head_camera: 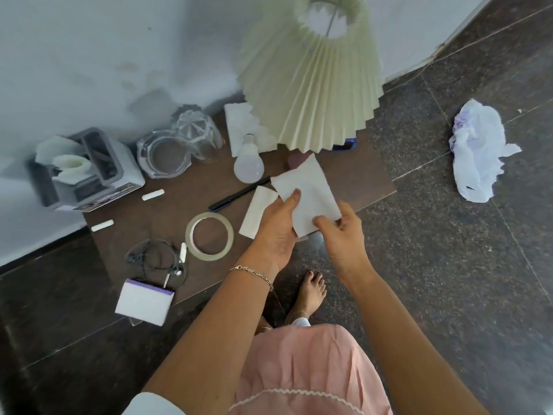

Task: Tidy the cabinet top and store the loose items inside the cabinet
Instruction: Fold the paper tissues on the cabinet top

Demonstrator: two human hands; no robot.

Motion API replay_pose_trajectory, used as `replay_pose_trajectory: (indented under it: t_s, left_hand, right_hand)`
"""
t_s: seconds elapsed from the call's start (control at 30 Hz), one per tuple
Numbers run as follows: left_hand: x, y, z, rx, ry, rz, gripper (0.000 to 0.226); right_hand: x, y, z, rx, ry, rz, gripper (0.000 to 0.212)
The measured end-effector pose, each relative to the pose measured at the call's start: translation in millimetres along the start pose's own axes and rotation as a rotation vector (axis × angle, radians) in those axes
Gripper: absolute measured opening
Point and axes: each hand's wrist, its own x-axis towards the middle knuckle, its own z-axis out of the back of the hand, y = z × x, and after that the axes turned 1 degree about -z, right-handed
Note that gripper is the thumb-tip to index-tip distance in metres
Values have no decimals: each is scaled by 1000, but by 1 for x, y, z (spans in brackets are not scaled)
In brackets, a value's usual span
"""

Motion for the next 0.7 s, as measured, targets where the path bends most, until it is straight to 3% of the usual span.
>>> replay_pose_trajectory:
  t_s: [0.17,0.33,0.47,0.7]
  left_hand:
    - [-22,-19,51,-204,54,6,49]
    - [-42,-31,98,-263,23,-43,34]
    - [-49,-38,132,-317,-52,-161,24]
    - [-72,-72,184,-227,-36,-291,26]
  right_hand:
    - [-22,-11,-46,-309,213,202,57]
    - [-38,-8,-85,-617,331,332,53]
    - [-47,6,-120,-565,367,380,60]
    - [-39,37,-187,-433,487,312,44]
